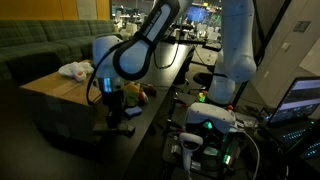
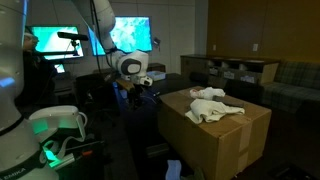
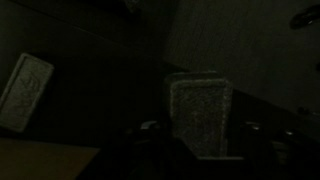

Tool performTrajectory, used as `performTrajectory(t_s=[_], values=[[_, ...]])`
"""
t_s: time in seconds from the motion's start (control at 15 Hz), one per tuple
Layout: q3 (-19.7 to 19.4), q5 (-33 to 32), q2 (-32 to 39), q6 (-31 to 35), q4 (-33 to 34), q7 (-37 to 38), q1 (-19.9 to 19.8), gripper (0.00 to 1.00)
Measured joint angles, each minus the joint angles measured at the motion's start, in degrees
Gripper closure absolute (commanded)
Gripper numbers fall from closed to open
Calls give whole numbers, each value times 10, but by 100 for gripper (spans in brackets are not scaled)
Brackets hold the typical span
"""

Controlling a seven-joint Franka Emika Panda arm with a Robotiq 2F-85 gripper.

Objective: Replace the objects on the box with the objects on the table one after the other

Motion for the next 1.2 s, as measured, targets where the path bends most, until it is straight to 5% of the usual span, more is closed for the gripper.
performTrajectory(t_s=[0.6, 1.2], values=[[-72, -4, -201, -132, 17, 43, 3, 69], [-106, -175, -109, -137, 144, 173, 8, 69]])
